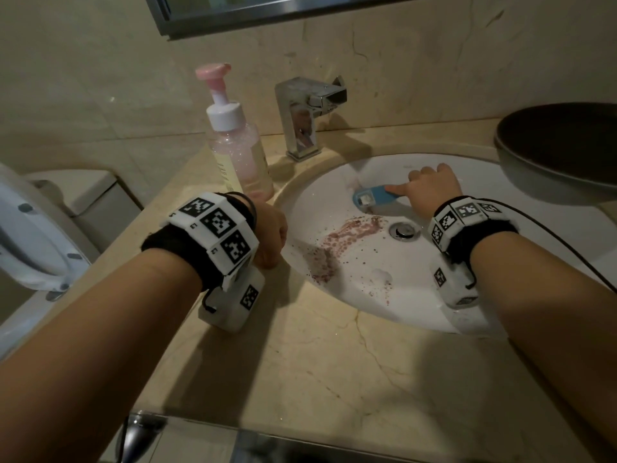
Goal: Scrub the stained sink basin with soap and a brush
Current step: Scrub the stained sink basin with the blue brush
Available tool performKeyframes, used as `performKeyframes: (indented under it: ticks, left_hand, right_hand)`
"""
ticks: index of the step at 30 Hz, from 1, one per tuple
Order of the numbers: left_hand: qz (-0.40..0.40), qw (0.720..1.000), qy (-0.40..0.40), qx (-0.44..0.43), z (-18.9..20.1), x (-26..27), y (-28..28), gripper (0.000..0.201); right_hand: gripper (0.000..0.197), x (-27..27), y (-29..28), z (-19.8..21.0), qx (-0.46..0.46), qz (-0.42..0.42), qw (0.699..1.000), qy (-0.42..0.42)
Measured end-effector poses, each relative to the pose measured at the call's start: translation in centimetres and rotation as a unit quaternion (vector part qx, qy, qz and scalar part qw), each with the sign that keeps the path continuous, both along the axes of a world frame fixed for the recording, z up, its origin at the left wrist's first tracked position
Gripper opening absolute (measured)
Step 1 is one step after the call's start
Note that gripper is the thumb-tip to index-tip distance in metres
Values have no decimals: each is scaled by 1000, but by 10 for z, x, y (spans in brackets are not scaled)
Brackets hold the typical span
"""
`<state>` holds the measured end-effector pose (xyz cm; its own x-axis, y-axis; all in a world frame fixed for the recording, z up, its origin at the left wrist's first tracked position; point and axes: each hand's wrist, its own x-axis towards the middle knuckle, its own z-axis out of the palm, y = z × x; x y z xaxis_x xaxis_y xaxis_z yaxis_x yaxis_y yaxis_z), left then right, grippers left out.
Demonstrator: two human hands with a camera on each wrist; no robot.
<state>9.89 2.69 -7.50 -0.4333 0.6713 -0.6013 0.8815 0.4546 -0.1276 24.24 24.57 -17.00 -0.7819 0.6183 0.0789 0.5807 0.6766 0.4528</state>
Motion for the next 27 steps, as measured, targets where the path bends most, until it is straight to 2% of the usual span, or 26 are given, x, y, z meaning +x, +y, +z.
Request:
performKeyframes:
  ticks: [3,6,10,14,15,18,21,22,25,27]
  left_hand:
    - [5,1000,-1,0,0,1,0,15]
    - [15,1000,1,3,0,3,-1,20]
    - [26,1000,-6,7,0,4,-1,22]
    - [27,1000,-7,6,0,4,-1,20]
    - [26,1000,-7,6,0,5,-1,19]
    - [24,1000,-1,4,0,4,-1,26]
    - [22,1000,2,3,-1,3,0,30]
    - [20,1000,3,2,-1,3,1,30]
    - [11,1000,-4,-7,0,3,2,22]
    - [8,1000,-10,-5,0,3,1,17]
  right_hand:
    - [50,0,-6,2,-92,-35,994,43]
    - [50,0,-13,0,-193,-43,980,27]
    - [47,-16,-27,-4,-270,-2,963,-20]
    - [46,-27,-33,-4,-378,40,925,-3]
    - [46,-25,-31,-4,-376,42,926,-6]
    - [48,-18,-22,-12,-298,-3,954,-23]
    - [50,-17,-13,-17,-247,-8,964,-99]
    - [47,-17,-15,-18,-263,10,958,-114]
    - [40,-19,-26,-14,-309,99,942,-88]
    - [39,-22,-26,-11,-329,72,940,-53]
